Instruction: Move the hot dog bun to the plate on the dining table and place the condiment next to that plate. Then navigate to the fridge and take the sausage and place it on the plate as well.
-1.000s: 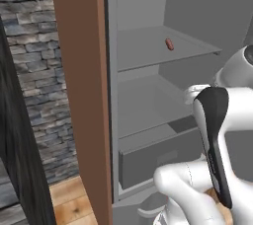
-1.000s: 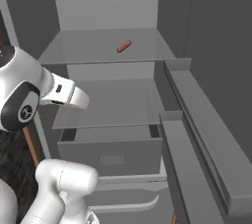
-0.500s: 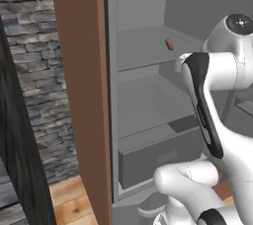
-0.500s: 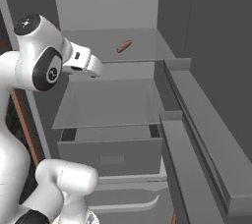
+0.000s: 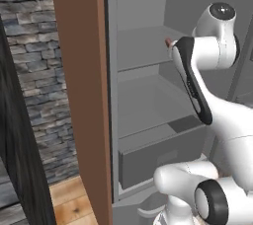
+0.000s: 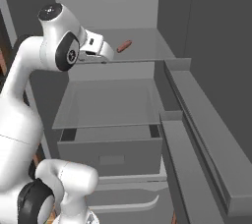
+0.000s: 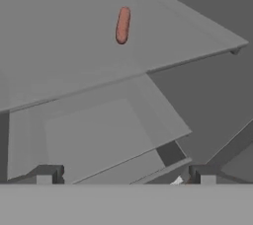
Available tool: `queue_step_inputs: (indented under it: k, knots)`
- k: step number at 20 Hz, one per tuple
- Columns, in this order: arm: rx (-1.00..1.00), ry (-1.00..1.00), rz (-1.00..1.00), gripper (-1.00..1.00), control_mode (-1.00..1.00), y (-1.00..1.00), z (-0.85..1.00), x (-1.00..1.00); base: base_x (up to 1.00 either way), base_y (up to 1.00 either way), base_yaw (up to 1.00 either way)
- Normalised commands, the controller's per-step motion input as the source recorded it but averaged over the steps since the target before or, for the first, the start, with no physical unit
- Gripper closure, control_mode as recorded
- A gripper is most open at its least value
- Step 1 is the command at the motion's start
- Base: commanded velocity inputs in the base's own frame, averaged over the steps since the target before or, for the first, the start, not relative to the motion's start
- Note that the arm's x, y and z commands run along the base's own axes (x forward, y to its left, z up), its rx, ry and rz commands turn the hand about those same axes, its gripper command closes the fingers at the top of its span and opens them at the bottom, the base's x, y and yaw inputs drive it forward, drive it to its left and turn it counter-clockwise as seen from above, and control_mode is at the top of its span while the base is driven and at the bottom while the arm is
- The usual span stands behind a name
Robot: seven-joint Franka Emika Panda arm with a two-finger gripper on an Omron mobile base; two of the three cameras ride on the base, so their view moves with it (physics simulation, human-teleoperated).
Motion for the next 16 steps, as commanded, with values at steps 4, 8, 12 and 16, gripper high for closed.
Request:
queue_step_inputs:
  k: [4, 8, 12, 16]
  knots:
    - [0.0, 0.0, 0.0, -1.0, -1.0, -0.17, 0.0, 0.65, 0.0, 0.0, 0.0]
    - [0.0, 0.0, 0.0, -1.0, -1.0, -0.09, -0.01, 0.75, 0.0, 0.0, 0.0]
    - [0.0, 0.0, 0.0, -1.0, -1.0, -0.09, -0.02, 0.81, 0.0, 0.0, 0.0]
    - [0.0, 0.0, 0.0, -1.0, -1.0, -0.06, -0.11, 0.8, 0.0, 0.0, 0.0]
